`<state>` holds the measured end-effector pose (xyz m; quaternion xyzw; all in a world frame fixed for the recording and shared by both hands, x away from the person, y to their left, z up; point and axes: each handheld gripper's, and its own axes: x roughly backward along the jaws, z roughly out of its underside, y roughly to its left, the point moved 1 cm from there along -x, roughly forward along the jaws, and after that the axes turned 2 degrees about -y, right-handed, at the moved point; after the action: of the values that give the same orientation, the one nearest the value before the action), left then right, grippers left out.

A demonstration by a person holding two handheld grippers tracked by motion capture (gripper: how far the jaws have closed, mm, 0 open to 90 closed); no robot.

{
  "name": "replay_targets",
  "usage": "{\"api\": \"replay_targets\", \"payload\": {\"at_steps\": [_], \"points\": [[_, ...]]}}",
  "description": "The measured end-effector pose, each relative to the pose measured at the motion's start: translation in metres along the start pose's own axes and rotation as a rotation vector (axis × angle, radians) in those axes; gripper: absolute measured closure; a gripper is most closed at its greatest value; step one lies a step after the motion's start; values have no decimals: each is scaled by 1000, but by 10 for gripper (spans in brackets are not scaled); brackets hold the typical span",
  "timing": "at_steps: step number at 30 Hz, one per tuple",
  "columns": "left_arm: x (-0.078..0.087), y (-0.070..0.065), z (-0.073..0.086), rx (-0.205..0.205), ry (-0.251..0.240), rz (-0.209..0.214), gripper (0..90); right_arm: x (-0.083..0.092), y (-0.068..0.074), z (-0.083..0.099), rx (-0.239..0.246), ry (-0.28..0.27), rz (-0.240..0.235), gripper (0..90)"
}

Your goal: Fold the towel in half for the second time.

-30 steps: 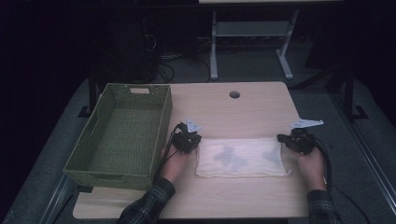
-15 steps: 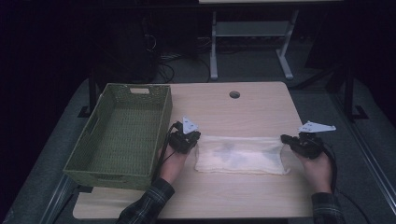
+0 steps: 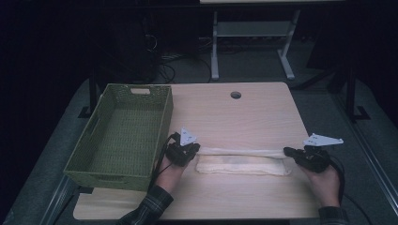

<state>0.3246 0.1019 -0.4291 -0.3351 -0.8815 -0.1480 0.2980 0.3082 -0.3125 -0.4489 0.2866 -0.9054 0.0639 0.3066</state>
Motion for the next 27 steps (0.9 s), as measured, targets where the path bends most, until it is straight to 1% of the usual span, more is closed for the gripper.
{"api": "replay_targets", "payload": {"at_steps": [4, 6, 7, 9, 11, 13, 14, 15, 16, 17, 18, 21, 23, 24, 25, 26, 27], "points": [[4, -7, 5, -6, 14, 5, 880, 9, 8, 6, 8, 10, 0, 875], [7, -12, 7, -15, 20, 4, 880, 13, 11, 9, 18, 11, 1, 875], [9, -15, 8, -13, 21, 10, 880, 15, 12, 10, 19, 12, 1, 875], [11, -20, 11, -29, 31, 11, 879, 18, 14, 13, 21, 17, 3, 875], [11, -22, 15, -32, 40, 16, 880, 20, 15, 17, 16, 25, -6, 873], [7, -23, 19, -32, 62, 21, 879, 17, 16, 21, 18, 46, -13, 874], [7, -23, 19, -32, 62, 21, 879, 17, 16, 21, 18, 46, -13, 874], [4, -22, 21, -31, 79, 25, 879, 16, 17, 23, 17, 59, -14, 873], [2, -22, 22, -33, 87, 25, 879, 12, 18, 24, 28, 80, -12, 873], [2, -22, 23, -37, 93, 26, 879, 12, 19, 24, 26, 83, -12, 873], [2, -22, 23, -31, 93, 27, 878, 12, 20, 24, 30, 85, -11, 872], [1, -22, 24, -34, 103, 33, 874, 11, 21, 24, 42, 94, -10, 867], [1, -22, 25, -34, 99, 31, 860, 11, 22, 26, 39, 101, -17, 859], [2, -22, 25, -29, 89, 23, 835, 11, 23, 26, 34, 102, -24, 840], [3, -22, 25, -29, 83, 21, 787, 12, 23, 27, 30, 104, -31, 781], [5, -20, 24, -23, 68, 23, 757, 14, 24, 28, 15, 99, -37, 727], [6, -19, 23, -12, 55, 28, 720, 18, 25, 28, 2, 84, -47, 681]]}}
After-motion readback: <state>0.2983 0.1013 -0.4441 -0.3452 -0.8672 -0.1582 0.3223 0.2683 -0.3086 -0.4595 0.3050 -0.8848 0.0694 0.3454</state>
